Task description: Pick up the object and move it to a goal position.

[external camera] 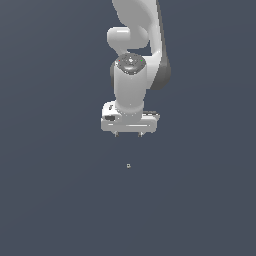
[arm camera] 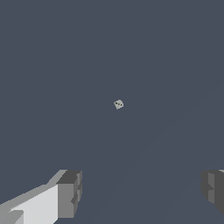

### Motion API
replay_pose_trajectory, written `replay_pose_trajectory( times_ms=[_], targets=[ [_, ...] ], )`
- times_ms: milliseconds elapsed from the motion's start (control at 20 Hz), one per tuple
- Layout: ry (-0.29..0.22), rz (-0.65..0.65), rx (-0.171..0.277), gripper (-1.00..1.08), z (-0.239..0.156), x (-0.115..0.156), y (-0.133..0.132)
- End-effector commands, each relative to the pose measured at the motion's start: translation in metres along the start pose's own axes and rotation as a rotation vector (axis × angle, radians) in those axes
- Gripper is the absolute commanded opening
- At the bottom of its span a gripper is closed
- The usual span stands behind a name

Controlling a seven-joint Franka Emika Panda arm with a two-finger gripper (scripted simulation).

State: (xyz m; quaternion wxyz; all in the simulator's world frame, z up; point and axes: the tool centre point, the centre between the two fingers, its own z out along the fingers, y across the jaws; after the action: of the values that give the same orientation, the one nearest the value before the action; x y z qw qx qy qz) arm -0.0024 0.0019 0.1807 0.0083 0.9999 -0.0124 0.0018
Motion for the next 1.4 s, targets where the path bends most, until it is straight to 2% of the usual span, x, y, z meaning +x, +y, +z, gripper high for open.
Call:
replay_pose_trajectory(
  times_ms=[0,450,800,1350],
  targets=[
    [0.0,0.0,0.0,1.0,0.0,0.0,0.0],
    [-0.033,0.003,-0.008,1.0,0.003,-0.009,0.006],
    [-0.031,-0.016,-0.008,1.0,0.007,-0.005,0.005],
    [-0.022,-0.186,-0.006,1.0,0.046,0.024,0.002]
  ],
)
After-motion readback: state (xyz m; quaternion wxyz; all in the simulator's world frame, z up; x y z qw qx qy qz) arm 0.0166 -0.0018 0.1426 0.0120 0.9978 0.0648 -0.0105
